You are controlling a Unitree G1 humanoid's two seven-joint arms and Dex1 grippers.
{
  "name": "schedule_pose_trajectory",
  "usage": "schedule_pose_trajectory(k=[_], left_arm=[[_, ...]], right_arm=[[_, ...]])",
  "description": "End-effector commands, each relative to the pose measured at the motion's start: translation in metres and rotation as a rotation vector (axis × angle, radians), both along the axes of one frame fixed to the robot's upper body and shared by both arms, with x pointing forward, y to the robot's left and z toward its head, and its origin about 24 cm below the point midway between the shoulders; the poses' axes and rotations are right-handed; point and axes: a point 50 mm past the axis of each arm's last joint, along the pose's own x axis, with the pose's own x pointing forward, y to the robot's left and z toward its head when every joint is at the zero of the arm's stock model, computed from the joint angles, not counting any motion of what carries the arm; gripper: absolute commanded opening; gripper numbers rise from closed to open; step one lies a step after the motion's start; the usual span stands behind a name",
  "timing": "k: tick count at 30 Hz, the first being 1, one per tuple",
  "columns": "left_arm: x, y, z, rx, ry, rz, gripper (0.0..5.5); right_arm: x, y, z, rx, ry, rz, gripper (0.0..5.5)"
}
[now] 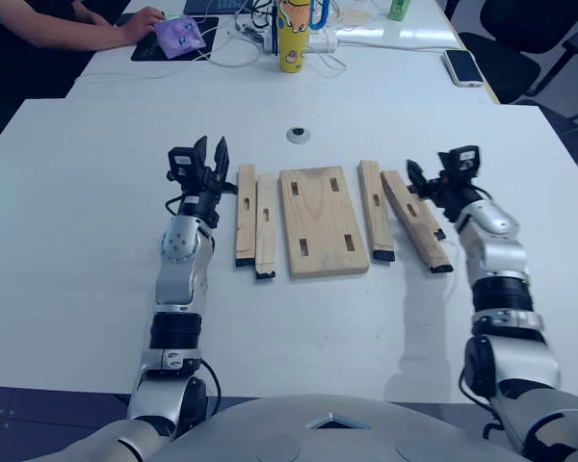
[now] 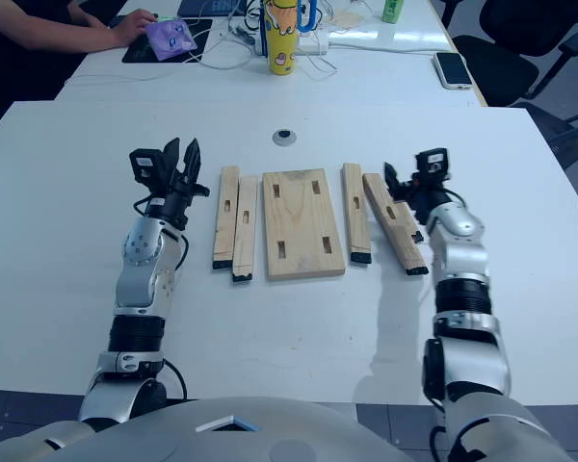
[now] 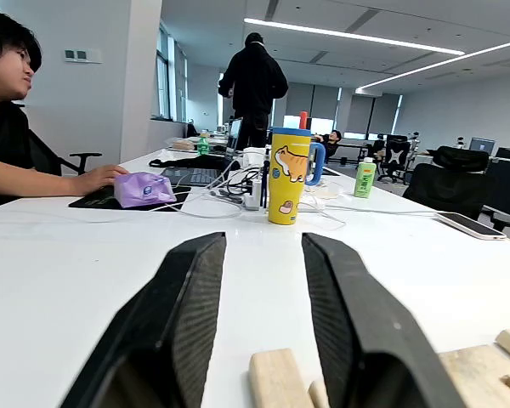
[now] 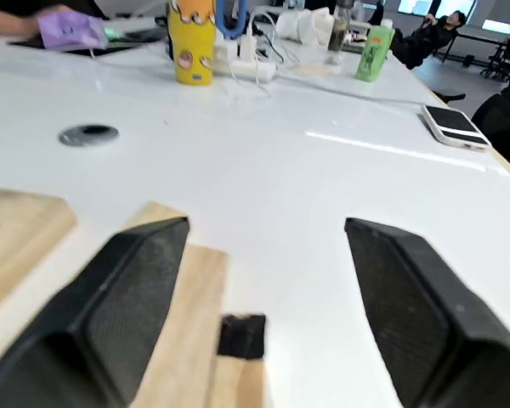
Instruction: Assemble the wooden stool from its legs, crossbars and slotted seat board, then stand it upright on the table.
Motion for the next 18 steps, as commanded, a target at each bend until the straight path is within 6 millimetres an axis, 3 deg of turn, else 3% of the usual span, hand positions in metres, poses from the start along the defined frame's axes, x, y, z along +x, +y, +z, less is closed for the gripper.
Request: schedule_pose_trajectory(k=[1, 8, 18], left_arm=[[-0.004, 0.000, -0.004, -0.015, 0.020, 0.008, 1.66], [-0.009, -0.003, -0.004, -0.035, 0.018, -0.010, 1.66], [-0.011, -0.003, -0.003, -0.033, 0.020, -0.030, 1.66]], right_arm=[[-0.004, -0.021, 0.003, 0.011, 0.093, 0.019, 3.41], [-0.011, -0.023, -0.005, -0.027, 0.241, 0.150, 3.41], [-0.015, -0.019, -0.014, -0.067, 0.294, 0.200, 3.41]])
